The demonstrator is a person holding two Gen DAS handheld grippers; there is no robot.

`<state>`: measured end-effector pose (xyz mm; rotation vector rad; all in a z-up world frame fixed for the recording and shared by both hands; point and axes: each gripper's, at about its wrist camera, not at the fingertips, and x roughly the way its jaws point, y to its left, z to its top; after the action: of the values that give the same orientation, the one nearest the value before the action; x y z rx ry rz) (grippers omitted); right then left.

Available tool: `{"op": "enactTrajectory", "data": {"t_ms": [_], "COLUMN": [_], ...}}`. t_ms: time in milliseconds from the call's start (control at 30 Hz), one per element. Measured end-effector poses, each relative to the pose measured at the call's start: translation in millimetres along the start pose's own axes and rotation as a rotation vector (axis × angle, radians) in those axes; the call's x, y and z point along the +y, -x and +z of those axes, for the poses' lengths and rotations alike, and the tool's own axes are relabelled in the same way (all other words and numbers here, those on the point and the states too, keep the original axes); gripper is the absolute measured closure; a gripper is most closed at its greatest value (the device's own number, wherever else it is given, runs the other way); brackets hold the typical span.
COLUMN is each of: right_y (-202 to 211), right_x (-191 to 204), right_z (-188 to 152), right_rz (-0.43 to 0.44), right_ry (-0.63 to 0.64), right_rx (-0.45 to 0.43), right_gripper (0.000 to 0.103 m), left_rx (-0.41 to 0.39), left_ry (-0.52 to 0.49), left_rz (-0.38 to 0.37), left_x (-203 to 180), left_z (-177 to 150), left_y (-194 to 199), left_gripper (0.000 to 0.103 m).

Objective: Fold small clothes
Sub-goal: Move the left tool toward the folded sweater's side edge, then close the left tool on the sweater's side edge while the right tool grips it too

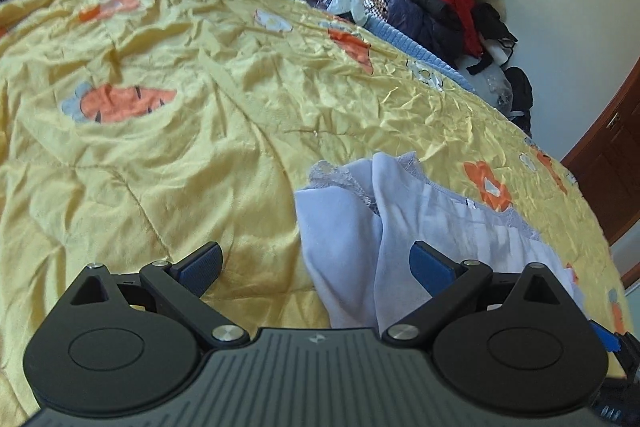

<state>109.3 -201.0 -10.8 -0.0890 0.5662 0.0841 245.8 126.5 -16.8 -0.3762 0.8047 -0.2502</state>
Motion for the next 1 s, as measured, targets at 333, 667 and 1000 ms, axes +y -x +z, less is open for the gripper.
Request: {"op": "enactTrajectory", "data": {"t_ms": [333,667,1000], "right_y": [37.5,30.0,-11.3], "right_x": [140.2,172.3,198.1], "right_z": [-31.5,-44.2,-24.6], "right_rz": [0.050,-0.082,-0.059], "right_ry": [0.560,0.624,0.670], "right_rx": [-0.097,-0.149,-0.163], "right_gripper": [0.007,0.002,0.018], "left_rx": [0.114,0.135,0.179], "left_ry": [0.019,0.037,0.103], "left_rz": [-0.213,-0.387,-0.445], "left_x": [8.1,0.0,-10.3], "left_z": [20.5,27.6,46.1], "left_y": [-28.6,-55.6,-86.9], "left_gripper": [0.001,0.000,0.001]}}
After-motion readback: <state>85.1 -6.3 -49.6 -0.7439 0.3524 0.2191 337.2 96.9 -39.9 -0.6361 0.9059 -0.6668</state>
